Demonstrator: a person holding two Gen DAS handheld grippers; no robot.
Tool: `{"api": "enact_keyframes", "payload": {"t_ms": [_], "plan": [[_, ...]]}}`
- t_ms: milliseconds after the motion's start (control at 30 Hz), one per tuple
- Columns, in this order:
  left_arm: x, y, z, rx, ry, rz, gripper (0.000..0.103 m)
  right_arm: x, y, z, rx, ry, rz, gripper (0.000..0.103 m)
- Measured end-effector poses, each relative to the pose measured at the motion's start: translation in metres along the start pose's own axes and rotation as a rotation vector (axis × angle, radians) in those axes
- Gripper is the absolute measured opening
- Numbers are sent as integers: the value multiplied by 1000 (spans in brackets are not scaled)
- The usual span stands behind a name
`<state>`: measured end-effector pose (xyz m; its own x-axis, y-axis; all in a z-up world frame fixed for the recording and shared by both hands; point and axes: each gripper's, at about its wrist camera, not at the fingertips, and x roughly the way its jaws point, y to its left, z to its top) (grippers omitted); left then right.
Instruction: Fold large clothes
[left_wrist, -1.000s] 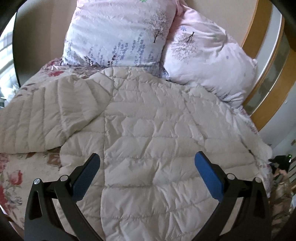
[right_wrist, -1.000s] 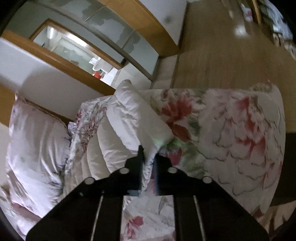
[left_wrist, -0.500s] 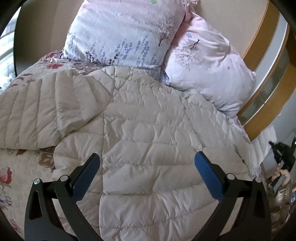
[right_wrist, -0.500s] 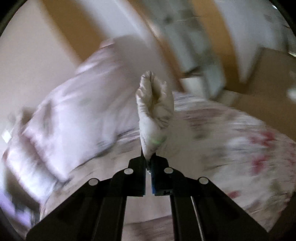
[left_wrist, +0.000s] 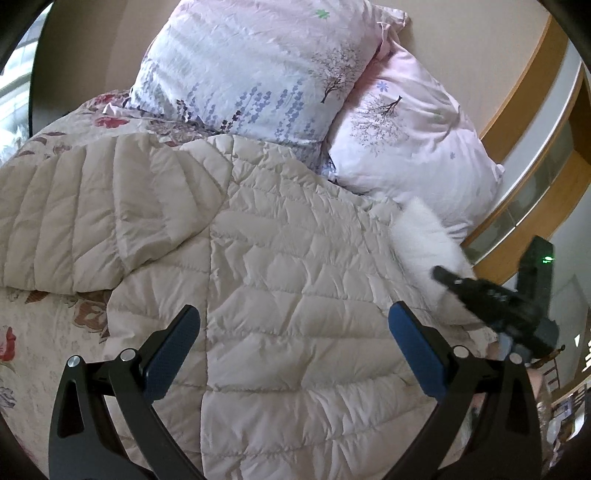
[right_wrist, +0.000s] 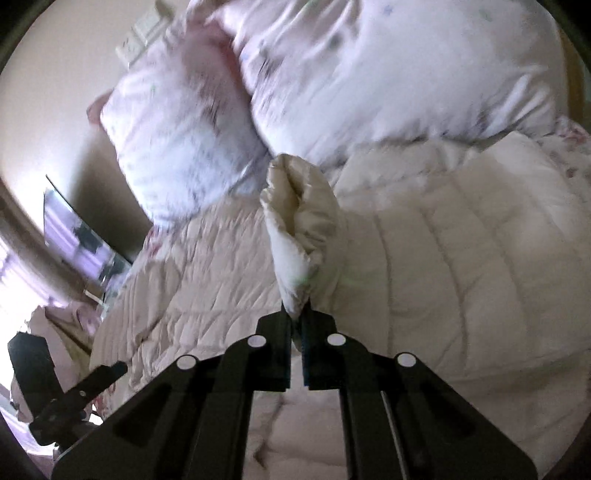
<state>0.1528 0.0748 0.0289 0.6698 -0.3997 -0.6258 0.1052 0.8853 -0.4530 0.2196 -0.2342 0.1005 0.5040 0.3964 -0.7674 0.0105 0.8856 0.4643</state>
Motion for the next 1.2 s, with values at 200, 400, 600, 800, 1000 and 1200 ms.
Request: {"api": "enact_keyframes", "payload": {"t_ms": [200, 400, 600, 800, 1000, 1200], "plan": [[4, 3, 2, -17, 11, -21, 102, 28, 25, 3, -29, 30, -4, 5], [27, -18, 12, -8, 88, -115, 102, 45, 18, -9, -43, 119, -66, 26], [74, -33, 17, -131, 236, -237, 89, 3, 4, -17, 35, 99, 28, 76], [119, -49, 22, -194, 323, -249, 75, -48, -79, -31, 416, 29, 104, 76], [146, -55, 21, -218, 360, -233, 39, -58, -143, -40, 646, -48, 65, 61], [154, -50, 28, -216, 326, -222, 7, -51, -156, -23, 631, -119, 2, 10]]}}
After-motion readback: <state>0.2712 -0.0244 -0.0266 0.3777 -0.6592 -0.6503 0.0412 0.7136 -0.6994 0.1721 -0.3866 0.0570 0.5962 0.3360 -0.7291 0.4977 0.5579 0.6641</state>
